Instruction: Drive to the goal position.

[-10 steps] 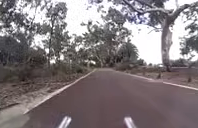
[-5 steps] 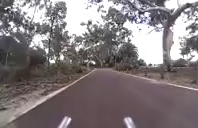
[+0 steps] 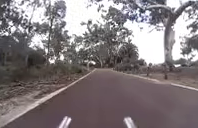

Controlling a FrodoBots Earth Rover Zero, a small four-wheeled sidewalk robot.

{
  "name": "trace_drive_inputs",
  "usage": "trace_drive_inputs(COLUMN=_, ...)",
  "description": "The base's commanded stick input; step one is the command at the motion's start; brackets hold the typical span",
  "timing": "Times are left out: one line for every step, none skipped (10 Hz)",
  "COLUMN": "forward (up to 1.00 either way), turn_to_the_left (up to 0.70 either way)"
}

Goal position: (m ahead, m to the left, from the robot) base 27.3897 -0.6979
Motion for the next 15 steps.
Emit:
trace_drive_inputs(forward=0.60, turn_to_the_left=0.00)
trace_drive_inputs(forward=0.60, turn_to_the_left=0.00)
trace_drive_inputs(forward=0.60, turn_to_the_left=0.00)
trace_drive_inputs(forward=0.60, turn_to_the_left=0.00)
trace_drive_inputs(forward=0.60, turn_to_the_left=0.00)
trace_drive_inputs(forward=0.60, turn_to_the_left=0.00)
trace_drive_inputs(forward=0.60, turn_to_the_left=0.00)
trace_drive_inputs(forward=0.60, turn_to_the_left=0.00)
trace_drive_inputs(forward=0.60, turn_to_the_left=0.00)
trace_drive_inputs(forward=0.60, turn_to_the_left=0.00)
trace_drive_inputs(forward=0.60, turn_to_the_left=0.00)
trace_drive_inputs(forward=0.60, turn_to_the_left=0.00)
trace_drive_inputs(forward=0.60, turn_to_the_left=0.00)
trace_drive_inputs(forward=0.60, turn_to_the_left=0.00)
trace_drive_inputs(forward=0.60, turn_to_the_left=0.00)
